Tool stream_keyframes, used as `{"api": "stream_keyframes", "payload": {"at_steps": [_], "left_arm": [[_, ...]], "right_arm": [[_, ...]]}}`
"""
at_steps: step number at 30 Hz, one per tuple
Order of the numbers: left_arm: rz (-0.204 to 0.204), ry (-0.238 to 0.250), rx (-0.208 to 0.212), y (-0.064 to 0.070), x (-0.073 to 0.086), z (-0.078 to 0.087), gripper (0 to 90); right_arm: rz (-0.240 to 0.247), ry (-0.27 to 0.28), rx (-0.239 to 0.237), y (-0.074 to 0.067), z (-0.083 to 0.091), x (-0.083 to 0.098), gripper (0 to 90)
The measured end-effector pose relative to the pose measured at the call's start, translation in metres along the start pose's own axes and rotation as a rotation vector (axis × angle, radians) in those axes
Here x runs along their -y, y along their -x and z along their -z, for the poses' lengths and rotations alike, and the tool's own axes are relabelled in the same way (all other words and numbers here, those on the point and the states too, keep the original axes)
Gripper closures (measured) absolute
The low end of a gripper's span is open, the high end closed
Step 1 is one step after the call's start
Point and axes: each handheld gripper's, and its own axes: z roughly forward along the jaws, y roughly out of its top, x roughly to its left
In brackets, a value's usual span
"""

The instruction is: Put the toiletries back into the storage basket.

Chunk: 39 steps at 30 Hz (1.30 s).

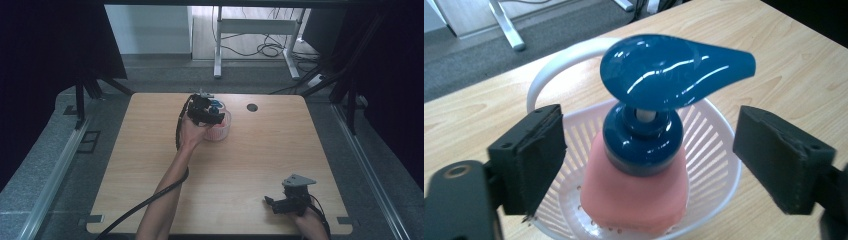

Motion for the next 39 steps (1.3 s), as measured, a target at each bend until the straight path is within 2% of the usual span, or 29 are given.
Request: {"api": "stream_keyframes", "payload": {"at_steps": [2, 10, 15, 28, 39], "left_arm": [[-0.004, 0.0, -0.002, -0.001, 0.001, 0.002, 12.4], [0.025, 0.029, 0.047, -0.005, 0.005, 0.01, 10.4], [0.016, 0.037, 0.047, -0.004, 0.006, 0.015, 10.3], [-0.045, 0.04, 0.043, -0.002, 0.011, 0.029, 10.2], [-0.029, 0.039, 0.073, -0.002, 0.016, 0.042, 10.2]], "right_arm": [[0.0, 0.0, 0.0, 0.0, 0.0, 0.0, 0.0], [0.0, 0.0, 0.0, 0.0, 0.0, 0.0, 0.0], [0.0, 0.0, 0.001, 0.0, 0.0, 0.0, 0.0], [0.0, 0.0, 0.0, 0.0, 0.0, 0.0, 0.0], [0.001, 0.0, 0.001, 0.0, 0.0, 0.0, 0.0]]}}
